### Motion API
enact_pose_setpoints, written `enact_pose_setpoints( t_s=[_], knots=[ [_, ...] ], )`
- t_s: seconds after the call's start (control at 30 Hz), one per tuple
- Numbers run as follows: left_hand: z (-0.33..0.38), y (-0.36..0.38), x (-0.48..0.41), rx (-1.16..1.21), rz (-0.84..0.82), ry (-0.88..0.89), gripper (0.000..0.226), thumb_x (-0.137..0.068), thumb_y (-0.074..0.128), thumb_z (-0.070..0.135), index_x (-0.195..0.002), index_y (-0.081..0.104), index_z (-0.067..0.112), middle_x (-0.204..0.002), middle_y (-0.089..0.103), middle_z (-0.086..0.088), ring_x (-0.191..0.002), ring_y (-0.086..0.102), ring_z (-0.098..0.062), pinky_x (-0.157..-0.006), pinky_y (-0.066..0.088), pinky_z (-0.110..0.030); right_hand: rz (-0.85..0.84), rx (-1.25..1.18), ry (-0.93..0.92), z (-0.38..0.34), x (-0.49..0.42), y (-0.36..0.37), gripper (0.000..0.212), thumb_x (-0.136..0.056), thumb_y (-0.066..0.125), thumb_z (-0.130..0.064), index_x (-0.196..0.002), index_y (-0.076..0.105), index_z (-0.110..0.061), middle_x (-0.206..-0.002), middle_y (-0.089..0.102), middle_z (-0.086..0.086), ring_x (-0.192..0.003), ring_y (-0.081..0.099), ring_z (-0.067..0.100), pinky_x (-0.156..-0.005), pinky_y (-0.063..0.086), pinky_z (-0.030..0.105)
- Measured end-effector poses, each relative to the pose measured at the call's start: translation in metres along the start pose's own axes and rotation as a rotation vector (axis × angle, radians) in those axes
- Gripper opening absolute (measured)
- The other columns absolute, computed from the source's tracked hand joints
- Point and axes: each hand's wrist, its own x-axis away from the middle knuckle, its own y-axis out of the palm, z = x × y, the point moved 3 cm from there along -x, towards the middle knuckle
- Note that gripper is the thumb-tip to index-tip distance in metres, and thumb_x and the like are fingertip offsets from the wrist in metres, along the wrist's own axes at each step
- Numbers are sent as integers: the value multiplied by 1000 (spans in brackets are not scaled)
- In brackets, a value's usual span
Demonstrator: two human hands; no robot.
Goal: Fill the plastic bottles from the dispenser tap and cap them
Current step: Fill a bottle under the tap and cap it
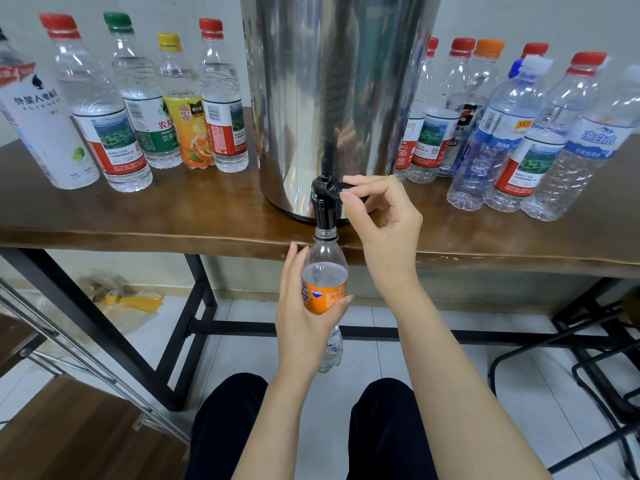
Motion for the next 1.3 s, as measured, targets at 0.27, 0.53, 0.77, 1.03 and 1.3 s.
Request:
enact_pose_setpoints(
  t_s=[0.27,0.53,0.77,1.03,1.3],
  knots=[
    [0,-1,0,1,8,7,91,-72,87,20,-148,38,31,-156,25,26,-141,29,5,-106,48,-37,-14,28,-1,0,0,-2,9,-87,68,-27,-89,67,-18,-103,70,-6,-97,62,21,-78,52,42],
    [1,-2,0,-5,2,29,90,-72,87,21,-145,37,39,-155,24,31,-138,31,9,-104,47,-24,-145,159,-87,-11,1,-14,17,-82,75,-32,-96,68,-25,-109,69,-12,-98,55,13,-80,50,33],
    [0,-2,1,3,6,51,89,-72,87,19,-146,39,35,-156,24,27,-140,30,7,-102,45,-17,-173,359,-324,-15,-4,-15,10,-88,69,-17,-92,75,-11,-106,70,-4,-99,52,18,-90,39,18],
    [-1,-1,0,15,8,45,89,-72,87,19,-144,38,38,-153,24,33,-139,29,8,-102,45,-16,-267,407,-485,-18,-15,-12,15,-93,60,-10,-93,73,-3,-102,73,5,-108,62,16,-97,45,28],
    [-2,-1,0,26,6,8,91,-71,87,20,-147,38,32,-153,26,33,-139,32,6,-106,48,-31,-318,510,-154,-35,-61,27,33,-85,48,-54,-85,69,-29,-77,65,-8,-78,52,8,-69,47,36]
  ],
)
